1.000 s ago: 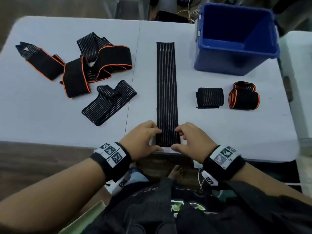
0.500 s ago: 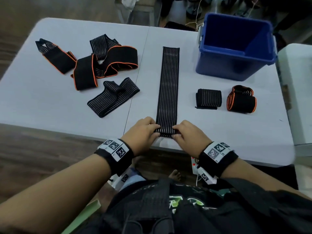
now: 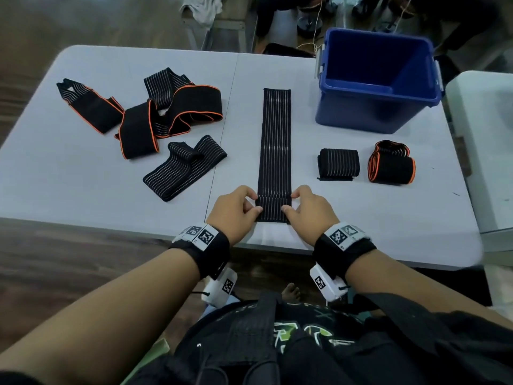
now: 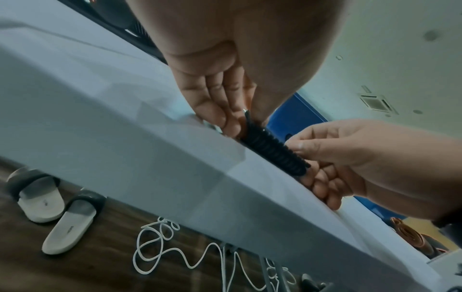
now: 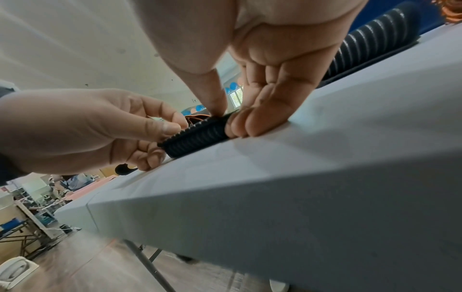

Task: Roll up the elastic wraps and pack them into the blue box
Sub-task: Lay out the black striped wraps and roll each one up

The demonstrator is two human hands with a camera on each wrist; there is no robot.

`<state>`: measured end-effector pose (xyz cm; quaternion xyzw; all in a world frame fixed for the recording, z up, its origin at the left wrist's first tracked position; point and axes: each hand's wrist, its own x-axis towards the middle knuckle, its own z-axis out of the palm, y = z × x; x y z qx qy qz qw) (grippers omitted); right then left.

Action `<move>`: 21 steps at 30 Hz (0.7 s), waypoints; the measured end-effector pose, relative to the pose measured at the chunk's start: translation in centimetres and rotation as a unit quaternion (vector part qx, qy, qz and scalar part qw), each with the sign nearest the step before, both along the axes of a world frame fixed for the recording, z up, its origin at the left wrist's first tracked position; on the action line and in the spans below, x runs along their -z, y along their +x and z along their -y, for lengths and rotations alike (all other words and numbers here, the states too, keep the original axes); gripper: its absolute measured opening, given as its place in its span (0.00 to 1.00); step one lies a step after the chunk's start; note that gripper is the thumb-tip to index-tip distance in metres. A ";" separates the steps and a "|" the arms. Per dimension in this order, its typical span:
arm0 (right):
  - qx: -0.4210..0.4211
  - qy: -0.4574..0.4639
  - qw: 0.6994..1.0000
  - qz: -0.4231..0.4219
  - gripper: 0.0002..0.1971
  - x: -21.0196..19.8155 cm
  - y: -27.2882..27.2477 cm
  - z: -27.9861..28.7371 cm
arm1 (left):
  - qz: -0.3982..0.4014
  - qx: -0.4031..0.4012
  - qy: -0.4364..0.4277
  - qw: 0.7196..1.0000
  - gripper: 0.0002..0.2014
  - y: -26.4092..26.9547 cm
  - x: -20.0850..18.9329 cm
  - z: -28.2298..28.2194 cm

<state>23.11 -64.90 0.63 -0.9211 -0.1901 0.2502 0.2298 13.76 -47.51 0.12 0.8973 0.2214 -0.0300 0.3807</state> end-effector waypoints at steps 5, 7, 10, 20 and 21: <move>-0.036 0.011 0.999 0.022 0.14 0.3 -0.3 0.3 | 0.001 0.084 0.079 0.993 0.10 0.2 0.3 0.0; -0.062 -0.008 0.998 0.030 0.18 0.3 -0.5 0.2 | 0.013 0.121 0.118 0.986 0.17 0.3 0.5 0.0; -0.112 -0.042 0.992 0.044 0.33 0.1 -0.6 0.5 | -0.003 0.192 0.153 0.969 0.30 0.1 0.4 -0.4; -0.145 -0.014 0.988 0.055 0.25 -0.1 -1.1 1.1 | 0.008 0.158 0.059 0.986 0.29 -0.4 -0.8 -1.4; -0.138 -0.006 0.989 0.047 0.25 -0.1 -1.3 0.9 | 0.011 0.140 0.032 0.990 0.29 -0.6 -0.7 -1.6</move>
